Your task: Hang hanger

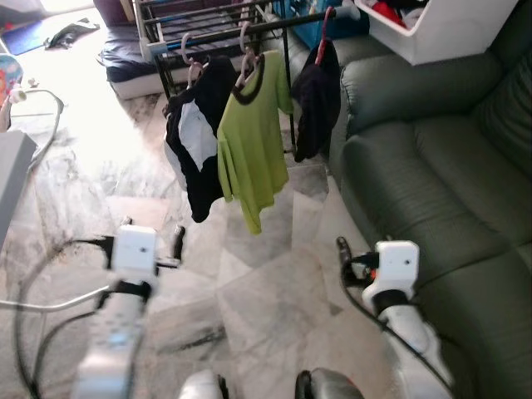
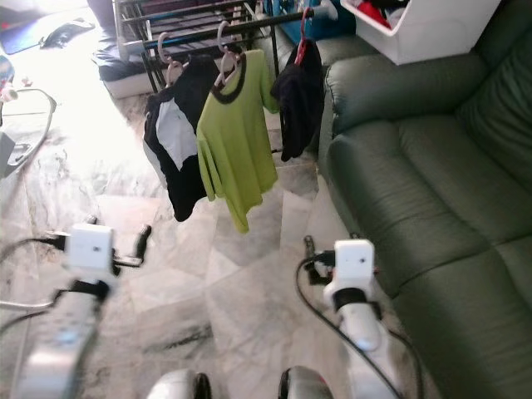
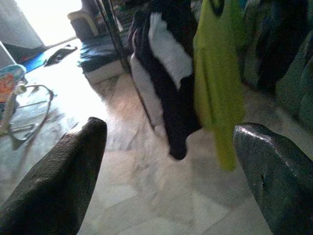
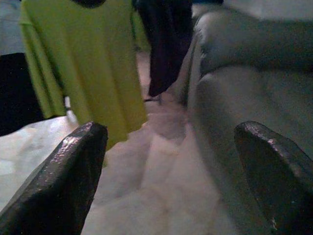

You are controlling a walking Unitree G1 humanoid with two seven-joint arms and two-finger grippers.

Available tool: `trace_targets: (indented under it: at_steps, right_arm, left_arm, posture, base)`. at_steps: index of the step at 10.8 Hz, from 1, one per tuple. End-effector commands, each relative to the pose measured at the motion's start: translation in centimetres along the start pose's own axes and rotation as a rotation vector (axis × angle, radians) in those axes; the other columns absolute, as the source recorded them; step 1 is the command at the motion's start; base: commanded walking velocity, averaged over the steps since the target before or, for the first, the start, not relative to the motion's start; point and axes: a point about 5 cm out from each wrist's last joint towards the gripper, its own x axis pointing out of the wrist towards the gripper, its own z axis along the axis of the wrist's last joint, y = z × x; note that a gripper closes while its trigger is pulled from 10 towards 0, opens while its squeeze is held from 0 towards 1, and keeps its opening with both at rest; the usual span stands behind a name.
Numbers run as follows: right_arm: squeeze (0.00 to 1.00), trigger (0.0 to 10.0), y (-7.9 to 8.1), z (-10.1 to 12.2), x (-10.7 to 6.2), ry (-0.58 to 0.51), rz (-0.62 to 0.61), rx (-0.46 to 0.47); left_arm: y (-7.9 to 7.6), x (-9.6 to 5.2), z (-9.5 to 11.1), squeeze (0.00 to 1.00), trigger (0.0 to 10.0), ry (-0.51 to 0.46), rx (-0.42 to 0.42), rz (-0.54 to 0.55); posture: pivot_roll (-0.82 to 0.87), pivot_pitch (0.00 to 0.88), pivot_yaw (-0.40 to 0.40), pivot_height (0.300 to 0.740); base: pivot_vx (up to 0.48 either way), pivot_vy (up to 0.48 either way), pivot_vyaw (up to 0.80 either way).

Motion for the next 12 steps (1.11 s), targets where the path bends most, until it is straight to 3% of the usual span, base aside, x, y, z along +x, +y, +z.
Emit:
trace_targets:
  at_steps: [1,2,3,5,7,9,12]
  right_arm:
    - [0.0,10.0,-0.6,0.7,0.3,-0.02,-0.011,0.009]
    - [0.0,10.0,-0.6,-0.5,0.5,0.01,-0.024,-0.003]
    - [0.0,10.0,-0.3,-0.4,0.6,0.0,-0.039,0.005]
    - [0.0,10.0,0.7,-0.5,0.0,0.0,-0.011,-0.014]
    - [0.0,10.0,-0.5,-0.2,0.5,-0.001,-0.033,-0.006]
    - [0.0,10.0,0.6,1.2,1.6,-0.057,0.03,-0.045]
    - [0.0,10.0,-0.1,1.5,2.0,-0.064,0.0,-0.043]
  left_arm:
    - [-0.3,0.0,1.0,0.0,10.0,-0.046,0.029,-0.029]
    - [-0.4,-0.5,0.3,0.0,10.0,-0.052,0.051,-0.072]
    - [0.5,-1.0,-0.3,0.0,10.0,-0.009,0.026,-0.016]
    - [0.8,-1.8,-0.1,0.0,10.0,-0.019,0.01,-0.035]
    - [0.3,-2.1,0.1,0.0,10.0,-0.033,-0.022,-0.039]
    - [-0.1,-1.1,0.8,0.0,10.0,-0.052,-0.04,-0.057]
    - [0.0,-0.2,1.9,0.0,10.0,-0.079,-0.063,-0.046]
  posture:
    - [-0.04,0.011,-0.018,0.74]
    - [-0.03,0.034,-0.019,0.74]
    - [-0.02,0.045,0.013,0.74]
    - [-0.01,0.056,0.007,0.74]
    - [-0.01,0.066,-0.023,0.74]
    - [-0.03,0.083,-0.021,0.74]
    - [-0.03,0.085,-0.012,0.74]
  base:
    - [0.0,0.0,0.0]
    - [0.0,0.0,0.0]
    - [0.0,0.0,0.0]
    - [0.0,0.0,0.0]
    - [0.171,0.0,0.0]
    - [0.412,0.246,0.0]
    - [0.403,0.26,0.0]
